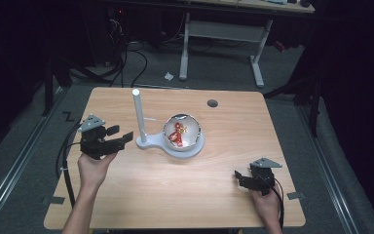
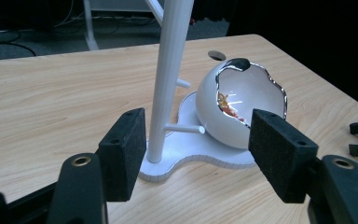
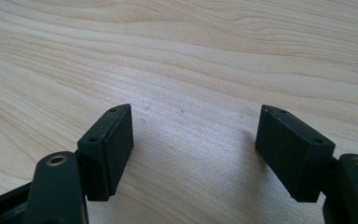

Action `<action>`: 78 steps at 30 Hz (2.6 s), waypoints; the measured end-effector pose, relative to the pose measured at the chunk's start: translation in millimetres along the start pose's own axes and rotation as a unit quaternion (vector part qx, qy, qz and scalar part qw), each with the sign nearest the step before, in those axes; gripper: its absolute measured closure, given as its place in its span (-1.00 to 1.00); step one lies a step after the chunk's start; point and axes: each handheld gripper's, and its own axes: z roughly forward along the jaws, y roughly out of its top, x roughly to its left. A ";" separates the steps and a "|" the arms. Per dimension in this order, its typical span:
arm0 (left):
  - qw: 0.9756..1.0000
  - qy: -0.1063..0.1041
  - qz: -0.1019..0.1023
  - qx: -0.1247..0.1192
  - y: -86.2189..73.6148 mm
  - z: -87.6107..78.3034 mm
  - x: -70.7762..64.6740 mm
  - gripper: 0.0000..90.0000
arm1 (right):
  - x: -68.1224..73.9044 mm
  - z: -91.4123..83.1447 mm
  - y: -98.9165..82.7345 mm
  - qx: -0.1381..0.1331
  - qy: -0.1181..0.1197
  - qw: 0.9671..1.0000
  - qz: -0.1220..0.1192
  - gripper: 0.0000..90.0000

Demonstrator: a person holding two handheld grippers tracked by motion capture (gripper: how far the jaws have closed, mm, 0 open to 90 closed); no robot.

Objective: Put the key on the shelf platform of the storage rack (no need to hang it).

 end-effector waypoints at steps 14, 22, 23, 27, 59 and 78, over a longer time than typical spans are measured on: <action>0.999 -0.006 -0.018 -0.029 13.8 -22.2 19.3 -0.18 | -0.1 0.1 0.0 0.000 0.000 1.000 -0.001 -0.38; 0.999 0.002 -0.033 -0.038 15.4 -27.5 28.2 -0.18 | 0.0 0.0 0.0 0.000 0.000 1.000 -0.001 -0.38; 0.999 0.000 -0.029 -0.039 15.6 -27.9 30.3 -0.18 | -0.2 0.1 0.0 -0.001 0.000 1.000 -0.002 -0.38; 0.998 0.004 -0.037 -0.043 16.0 -30.6 35.3 -0.18 | -0.3 0.1 0.0 -0.001 0.000 1.000 -0.002 -0.38; 0.996 0.046 -0.066 -0.039 -3.6 -25.2 81.9 -0.21 | 0.2 -0.2 -0.1 0.000 0.000 1.000 0.000 -0.38; 0.995 0.098 -0.010 -0.017 -49.7 2.5 106.0 -0.24 | 0.2 -0.2 -0.1 0.000 -0.001 1.000 0.000 -0.38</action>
